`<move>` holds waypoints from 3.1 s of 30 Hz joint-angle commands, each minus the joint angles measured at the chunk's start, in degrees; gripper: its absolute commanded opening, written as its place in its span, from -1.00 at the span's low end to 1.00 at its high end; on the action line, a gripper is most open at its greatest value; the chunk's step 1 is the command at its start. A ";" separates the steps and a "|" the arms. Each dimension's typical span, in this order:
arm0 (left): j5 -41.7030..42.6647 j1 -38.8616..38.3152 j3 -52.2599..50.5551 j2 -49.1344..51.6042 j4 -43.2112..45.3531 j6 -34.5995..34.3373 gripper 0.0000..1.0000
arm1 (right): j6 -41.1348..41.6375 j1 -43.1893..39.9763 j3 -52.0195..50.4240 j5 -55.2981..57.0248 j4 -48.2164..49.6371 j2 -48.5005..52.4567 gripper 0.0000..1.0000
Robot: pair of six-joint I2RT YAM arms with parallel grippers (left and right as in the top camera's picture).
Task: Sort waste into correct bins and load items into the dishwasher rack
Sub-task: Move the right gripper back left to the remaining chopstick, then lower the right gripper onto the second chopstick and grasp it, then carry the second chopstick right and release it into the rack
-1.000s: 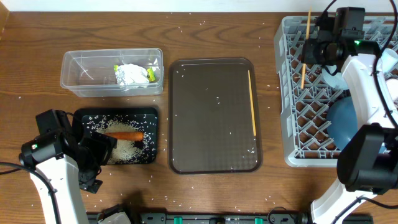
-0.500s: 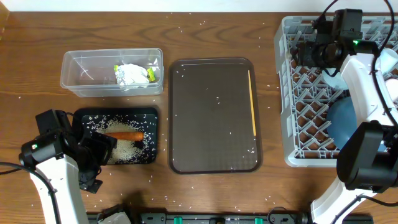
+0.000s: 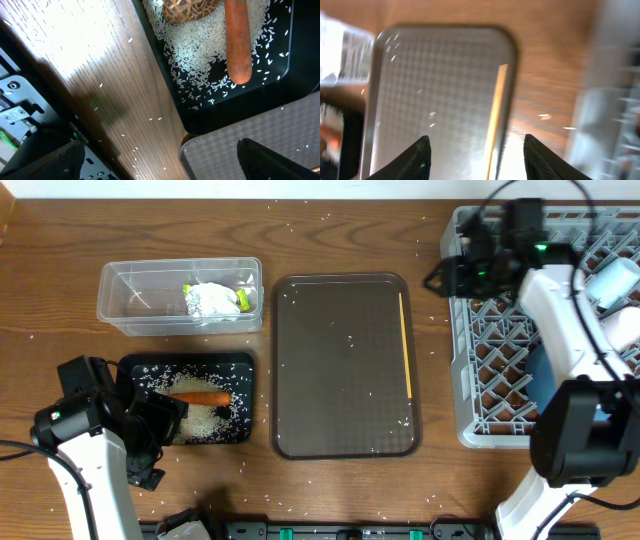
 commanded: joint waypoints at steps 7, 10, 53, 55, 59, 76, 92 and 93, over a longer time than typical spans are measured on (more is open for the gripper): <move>-0.57 0.31 0.00 0.11 -0.20 -0.70 0.96 | 9.86 14.56 0.33 19.91 -2.47 -0.15 0.32; -0.57 0.31 0.00 0.11 -0.20 -0.70 0.96 | 14.82 18.23 0.28 25.38 -3.26 0.13 0.34; -0.57 0.31 0.00 0.11 -0.17 -0.70 0.96 | 23.91 21.20 -5.40 32.09 -0.33 13.27 0.40; -0.57 0.31 0.00 0.11 -0.20 -0.70 0.96 | 23.91 21.22 -5.44 32.04 -0.24 13.27 0.40; -0.57 0.31 0.00 0.11 -0.20 -0.70 0.96 | 23.91 21.33 -5.44 30.47 0.37 13.27 0.31; -0.57 0.31 0.00 0.11 -0.20 -0.70 0.96 | 19.98 21.62 -9.97 25.92 5.07 13.22 -0.98; -0.57 0.31 0.00 0.11 -0.20 -0.70 0.96 | 12.94 17.00 9.11 23.17 -10.10 6.34 -0.98; -0.57 0.31 0.00 0.11 -0.17 -0.70 0.96 | 12.20 15.85 10.69 23.17 -10.88 5.44 -0.98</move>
